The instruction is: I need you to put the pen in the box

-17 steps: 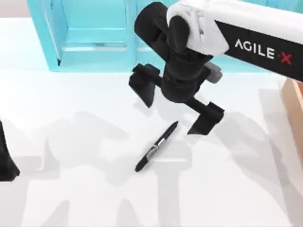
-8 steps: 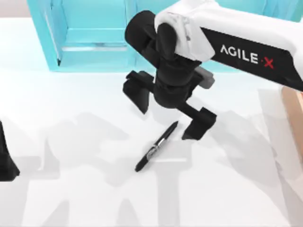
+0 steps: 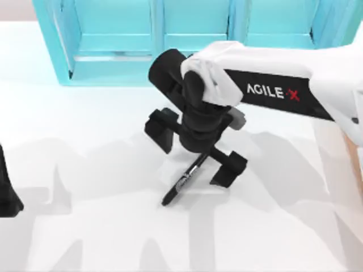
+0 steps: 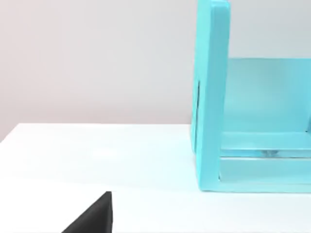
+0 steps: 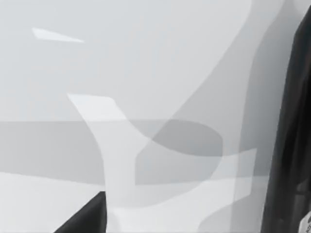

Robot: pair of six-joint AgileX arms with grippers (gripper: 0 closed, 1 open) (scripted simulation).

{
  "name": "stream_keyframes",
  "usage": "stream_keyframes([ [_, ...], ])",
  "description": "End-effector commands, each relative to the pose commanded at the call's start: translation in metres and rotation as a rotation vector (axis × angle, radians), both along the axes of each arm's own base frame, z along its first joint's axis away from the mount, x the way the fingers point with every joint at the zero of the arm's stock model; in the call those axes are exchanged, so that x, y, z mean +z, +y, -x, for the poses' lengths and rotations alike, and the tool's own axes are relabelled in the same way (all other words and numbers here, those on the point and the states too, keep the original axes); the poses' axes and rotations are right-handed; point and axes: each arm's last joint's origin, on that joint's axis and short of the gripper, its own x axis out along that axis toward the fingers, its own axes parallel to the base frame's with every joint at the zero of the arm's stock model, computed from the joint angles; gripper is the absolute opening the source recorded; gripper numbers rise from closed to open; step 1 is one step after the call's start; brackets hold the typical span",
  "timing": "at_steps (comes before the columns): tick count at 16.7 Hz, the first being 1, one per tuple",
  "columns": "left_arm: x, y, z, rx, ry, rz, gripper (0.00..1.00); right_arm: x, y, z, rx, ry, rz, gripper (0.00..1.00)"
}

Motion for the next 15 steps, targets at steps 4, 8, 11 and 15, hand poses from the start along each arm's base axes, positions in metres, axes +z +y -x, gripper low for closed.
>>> stream_keyframes([
  [4, 0.0, 0.0, 0.0, 0.0, 0.0, 0.0, 1.0, -0.0121, -0.0005, 0.0009, 0.0, 0.004, 0.004, 1.0],
  [8, 0.0, 0.0, 0.0, 0.0, 0.0, 0.0, 1.0, -0.0121, -0.0005, 0.0009, 0.0, 0.004, 0.004, 0.85],
  [11, 0.0, 0.0, 0.0, 0.0, 0.0, 0.0, 1.0, -0.0121, -0.0005, 0.0009, 0.0, 0.004, 0.004, 0.62],
  [15, 0.0, 0.0, 0.0, 0.0, 0.0, 0.0, 1.0, -0.0121, -0.0005, 0.0009, 0.0, 0.004, 0.004, 0.32],
])
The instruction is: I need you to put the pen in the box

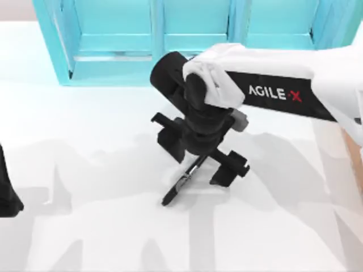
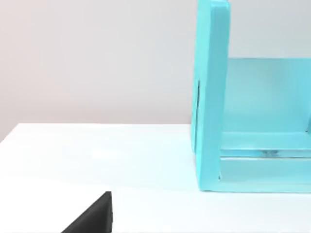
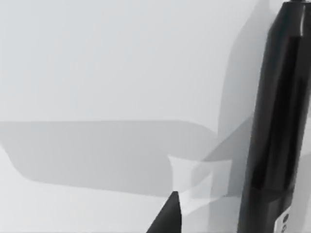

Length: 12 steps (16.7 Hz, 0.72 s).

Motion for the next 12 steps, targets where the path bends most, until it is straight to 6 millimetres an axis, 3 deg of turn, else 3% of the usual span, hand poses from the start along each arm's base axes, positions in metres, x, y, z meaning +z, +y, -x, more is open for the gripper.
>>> stream_keyframes([
  [4, 0.0, 0.0, 0.0, 0.0, 0.0, 0.0, 1.0, 0.0, 0.0, 0.0, 0.0, 0.0, 0.0, 0.02],
  [12, 0.0, 0.0, 0.0, 0.0, 0.0, 0.0, 1.0, 0.0, 0.0, 0.0, 0.0, 0.0, 0.0, 0.0],
])
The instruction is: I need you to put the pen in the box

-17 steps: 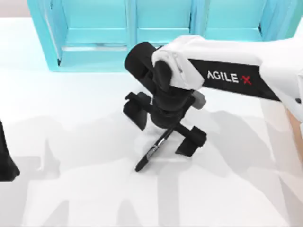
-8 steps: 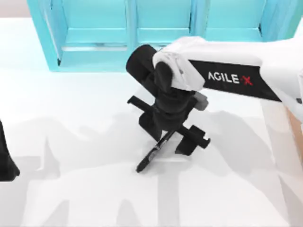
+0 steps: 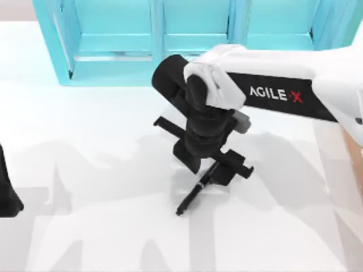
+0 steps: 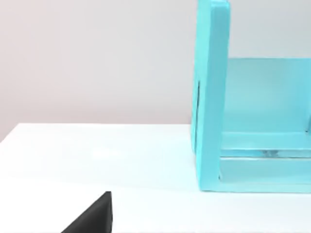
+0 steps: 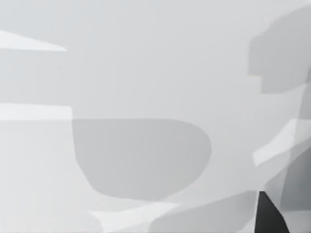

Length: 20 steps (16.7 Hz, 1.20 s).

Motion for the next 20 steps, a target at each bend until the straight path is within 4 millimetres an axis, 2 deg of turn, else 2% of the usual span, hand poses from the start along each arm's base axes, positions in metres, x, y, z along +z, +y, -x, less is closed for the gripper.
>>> stream_keyframes([
  [1, 0.0, 0.0, 0.0, 0.0, 0.0, 0.0, 1.0, 0.03, -0.009, 0.005, 0.029, -0.001, 0.021, 0.0],
  [4, 0.0, 0.0, 0.0, 0.0, 0.0, 0.0, 1.0, 0.042, -0.006, 0.004, 0.032, -0.004, 0.019, 0.0],
  [10, 0.0, 0.0, 0.0, 0.0, 0.0, 0.0, 1.0, 0.111, -0.007, 0.004, 0.029, 0.009, 0.03, 0.0],
  [12, 0.0, 0.0, 0.0, 0.0, 0.0, 0.0, 1.0, 0.127, -0.008, 0.005, 0.029, 0.001, 0.023, 0.0],
  [17, 0.0, 0.0, 0.0, 0.0, 0.0, 0.0, 1.0, 0.128, -0.008, 0.005, 0.029, 0.001, 0.023, 0.0],
  [19, 0.0, 0.0, 0.0, 0.0, 0.0, 0.0, 1.0, 0.13, -0.021, -0.003, 0.005, 0.0, 0.019, 0.0],
  [20, 0.0, 0.0, 0.0, 0.0, 0.0, 0.0, 1.0, 0.132, -0.033, -0.01, -0.019, 0.0, 0.016, 0.0],
])
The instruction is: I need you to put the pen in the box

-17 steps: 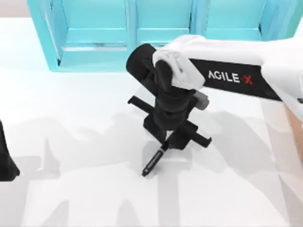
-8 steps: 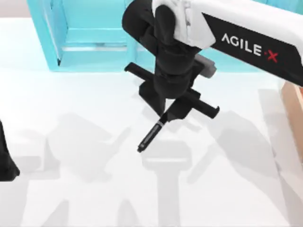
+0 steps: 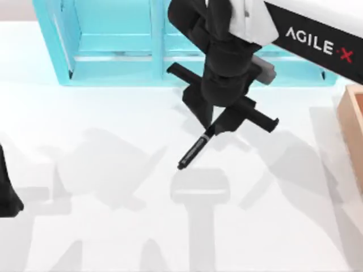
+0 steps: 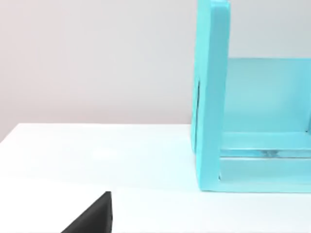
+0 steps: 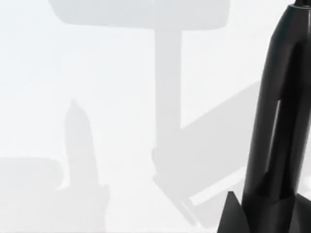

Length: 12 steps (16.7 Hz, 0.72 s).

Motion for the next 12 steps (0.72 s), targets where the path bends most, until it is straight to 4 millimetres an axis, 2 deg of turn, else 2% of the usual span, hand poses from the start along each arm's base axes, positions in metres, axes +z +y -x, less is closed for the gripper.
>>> stream_keyframes([
  [3, 0.0, 0.0, 0.0, 0.0, 0.0, 0.0, 1.0, 0.005, -0.061, -0.028, -0.114, 0.006, -0.008, 0.0],
  [5, 0.0, 0.0, 0.0, 0.0, 0.0, 0.0, 1.0, 0.008, -0.117, -0.043, -0.215, 0.015, -0.011, 0.0],
  [7, 0.0, 0.0, 0.0, 0.0, 0.0, 0.0, 1.0, 0.01, -0.183, -0.051, -0.337, 0.029, -0.014, 0.0],
  [9, 0.0, 0.0, 0.0, 0.0, 0.0, 0.0, 1.0, 0.011, -0.255, -0.048, -0.471, 0.041, -0.02, 0.0],
  [12, 0.0, 0.0, 0.0, 0.0, 0.0, 0.0, 1.0, 0.014, -0.352, -0.02, -0.668, 0.046, -0.035, 0.0],
])
